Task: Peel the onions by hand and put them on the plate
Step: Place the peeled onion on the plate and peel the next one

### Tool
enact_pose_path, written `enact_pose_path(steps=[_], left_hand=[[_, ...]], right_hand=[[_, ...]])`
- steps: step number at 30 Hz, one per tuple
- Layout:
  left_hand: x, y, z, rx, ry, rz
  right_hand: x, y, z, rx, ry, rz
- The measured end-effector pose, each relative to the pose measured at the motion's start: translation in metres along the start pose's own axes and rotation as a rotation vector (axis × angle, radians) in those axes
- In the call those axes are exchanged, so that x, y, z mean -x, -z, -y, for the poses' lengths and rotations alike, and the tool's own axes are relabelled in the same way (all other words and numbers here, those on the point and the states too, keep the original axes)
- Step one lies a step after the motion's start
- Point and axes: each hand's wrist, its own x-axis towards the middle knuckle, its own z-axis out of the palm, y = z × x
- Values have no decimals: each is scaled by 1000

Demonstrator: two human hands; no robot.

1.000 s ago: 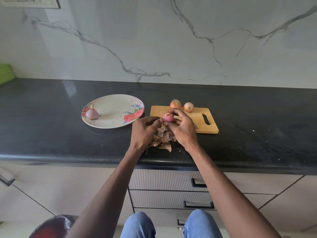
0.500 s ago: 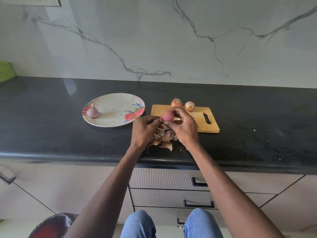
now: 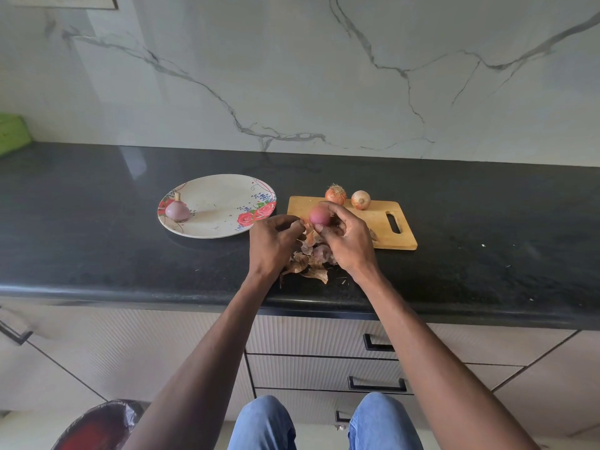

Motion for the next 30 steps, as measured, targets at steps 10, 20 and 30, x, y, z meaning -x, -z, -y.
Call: enact_pose_path(steps=[10,20,30], left_hand=[[-2,-1,2,7,52,-65],[-3,0,5,94,27,-4],[-1,0,4,90,-48,60]], right_hand=[[1,1,0,-64,-84,-36],[0,3,0,-21,-52,-32],[1,2,0,81,36,24]])
